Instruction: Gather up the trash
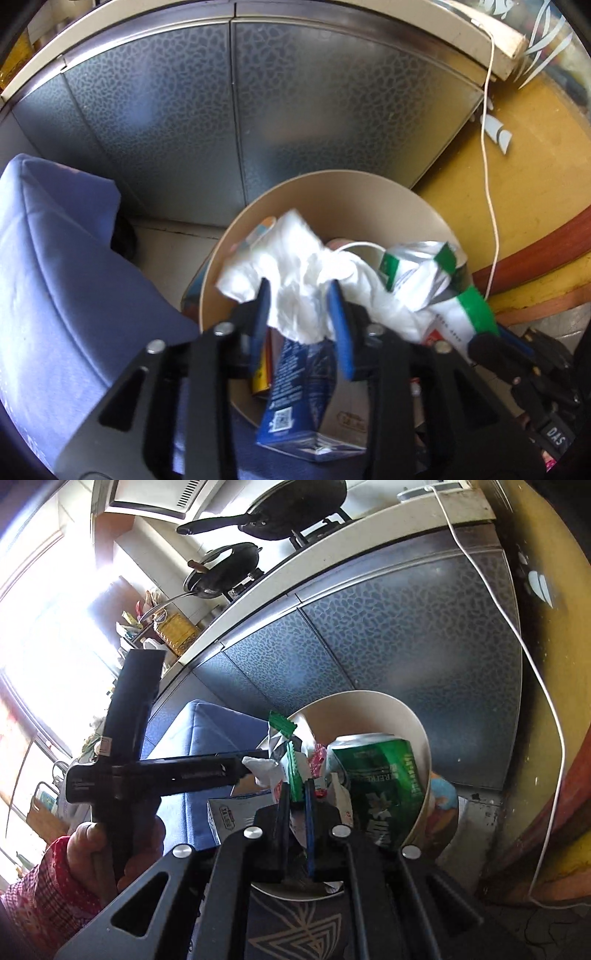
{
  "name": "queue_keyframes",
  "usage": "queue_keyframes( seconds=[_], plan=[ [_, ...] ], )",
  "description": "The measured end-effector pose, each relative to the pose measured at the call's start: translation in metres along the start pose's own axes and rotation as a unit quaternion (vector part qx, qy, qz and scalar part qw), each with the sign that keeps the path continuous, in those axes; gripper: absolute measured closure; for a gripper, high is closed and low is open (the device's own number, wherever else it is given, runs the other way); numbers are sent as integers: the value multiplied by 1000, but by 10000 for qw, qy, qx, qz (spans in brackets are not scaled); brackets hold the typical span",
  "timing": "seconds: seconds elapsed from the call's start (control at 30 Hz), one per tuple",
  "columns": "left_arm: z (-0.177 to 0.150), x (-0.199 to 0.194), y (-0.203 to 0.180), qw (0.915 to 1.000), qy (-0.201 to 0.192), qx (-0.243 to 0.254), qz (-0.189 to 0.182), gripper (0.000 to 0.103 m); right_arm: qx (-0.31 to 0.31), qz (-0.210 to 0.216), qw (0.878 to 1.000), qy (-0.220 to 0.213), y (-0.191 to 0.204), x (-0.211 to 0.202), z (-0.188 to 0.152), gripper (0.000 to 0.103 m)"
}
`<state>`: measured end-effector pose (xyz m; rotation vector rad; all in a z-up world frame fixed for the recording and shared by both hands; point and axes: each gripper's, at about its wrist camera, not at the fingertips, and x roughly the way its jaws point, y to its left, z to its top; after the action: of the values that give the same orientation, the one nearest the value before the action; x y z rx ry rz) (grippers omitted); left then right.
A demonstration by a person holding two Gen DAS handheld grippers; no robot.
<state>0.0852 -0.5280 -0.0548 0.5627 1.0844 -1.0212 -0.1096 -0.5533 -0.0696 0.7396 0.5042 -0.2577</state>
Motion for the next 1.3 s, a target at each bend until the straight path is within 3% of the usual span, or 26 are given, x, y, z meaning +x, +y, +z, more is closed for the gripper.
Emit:
queue_keyframes(
  seconds=[0.13,0.17,0.2,0.27,0.47,0.6,0.67,0.8,1.07,1.3],
  plan=[
    [-3,-12,-3,9997,-181,56,148,50,8,-8,10000,-81,2,-3,-1,87],
    [-3,-16,-3,9995,-240,62,182,47,13,-31,9999,-107,3,-4,-1,76],
    [-4,-21,-4,9993,-310,59,204,47,12,-68,9999,-134,4,-5,-1,58],
    [-6,-32,-3,9988,-438,23,239,47,-10,-85,9996,-255,7,-9,-1,47],
    [-25,-62,-7,9947,-824,-34,610,46,-56,-109,9991,-404,18,-22,0,46],
    [-41,-81,-9,9910,-1034,-51,846,46,-24,-366,9978,-544,27,-32,-2,46],
    [-52,-91,-11,9889,-1148,-73,945,39,-55,-603,9960,-660,33,-40,-6,46],
    [-72,-109,-15,9854,-1343,-63,1041,34,-80,-918,9927,-774,43,-51,-16,43],
    [-115,-143,-19,9781,-1724,-164,1158,11,-151,-1237,9913,-434,62,-59,-38,33],
    [-148,-163,-4,9746,-1870,-582,1089,6,-361,-1447,9884,-283,88,-69,-56,29]
  ],
)
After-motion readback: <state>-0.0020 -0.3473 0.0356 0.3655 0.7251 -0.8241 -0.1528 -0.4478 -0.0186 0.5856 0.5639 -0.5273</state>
